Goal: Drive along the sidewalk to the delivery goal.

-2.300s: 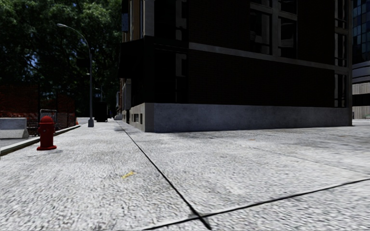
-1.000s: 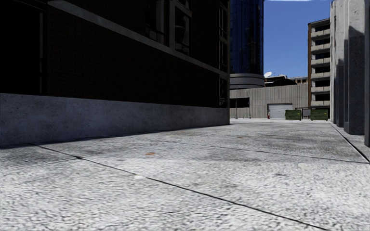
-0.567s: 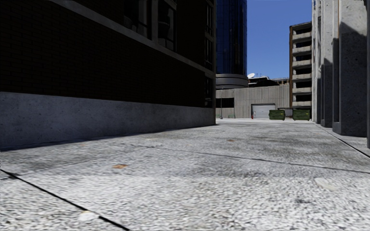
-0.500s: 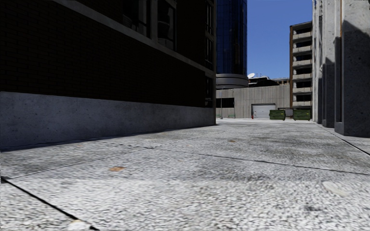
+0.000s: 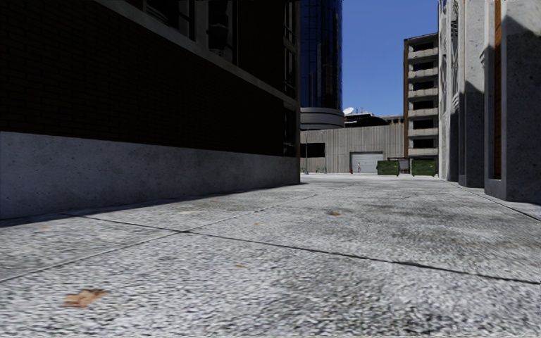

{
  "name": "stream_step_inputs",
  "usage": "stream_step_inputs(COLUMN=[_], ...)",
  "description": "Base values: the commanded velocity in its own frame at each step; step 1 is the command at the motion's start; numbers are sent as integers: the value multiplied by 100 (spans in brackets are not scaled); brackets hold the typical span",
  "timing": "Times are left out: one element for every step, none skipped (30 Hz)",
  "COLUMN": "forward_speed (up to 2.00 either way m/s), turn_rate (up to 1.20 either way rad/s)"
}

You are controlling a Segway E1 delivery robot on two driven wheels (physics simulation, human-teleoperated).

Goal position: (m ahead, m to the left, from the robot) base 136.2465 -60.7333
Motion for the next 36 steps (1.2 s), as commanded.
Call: stream_step_inputs(forward_speed=[200, 200, 200, 200, 200, 200, 200, 200, 200, 200, 200, 200, 200, 200, 200, 200, 200, 200, 200, 200, 200, 200, 200, 200, 200, 200, 200, 200, 200, 200, 200, 200, 200, 200, 200, 200], turn_rate=[-48, -48, -48, -41, -33, -28, -26, -26, -26, -23, -15, -15, -8, 0, 0, 0, 0, 0, 0, 0, 0, 0, 0, 0, 0, 0, 0, 0, 0, 0, 0, 0, 0, 0, 0, 0])
